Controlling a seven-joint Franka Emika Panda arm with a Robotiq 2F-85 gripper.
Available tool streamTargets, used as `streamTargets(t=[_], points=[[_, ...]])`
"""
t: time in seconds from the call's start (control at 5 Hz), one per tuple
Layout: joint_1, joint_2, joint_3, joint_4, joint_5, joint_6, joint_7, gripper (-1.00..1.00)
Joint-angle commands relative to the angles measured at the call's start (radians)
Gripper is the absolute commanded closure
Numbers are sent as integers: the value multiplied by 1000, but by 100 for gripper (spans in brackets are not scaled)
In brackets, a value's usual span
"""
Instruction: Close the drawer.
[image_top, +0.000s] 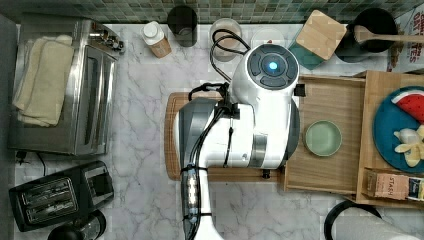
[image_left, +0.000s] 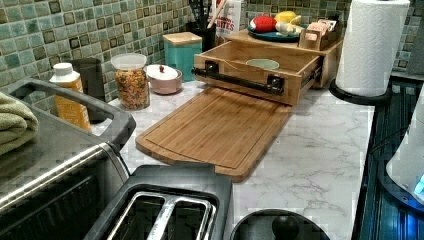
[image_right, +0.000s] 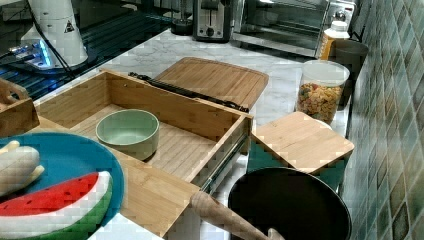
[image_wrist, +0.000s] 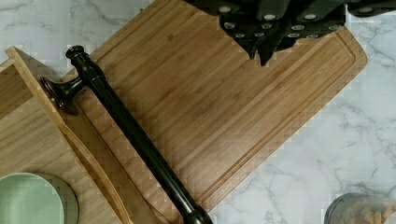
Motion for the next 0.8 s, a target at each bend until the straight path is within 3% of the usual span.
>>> streamTargets(t=[0.2,0.4,0.6,0.8], points=[[24,-62,34,-130,-25,112,-295,100],[37,-35,45,-147,-15,168,-416,100],[65,37,54,-91,-86,157,-390,100],[86,27,77,-170,-235,306,-321,100]])
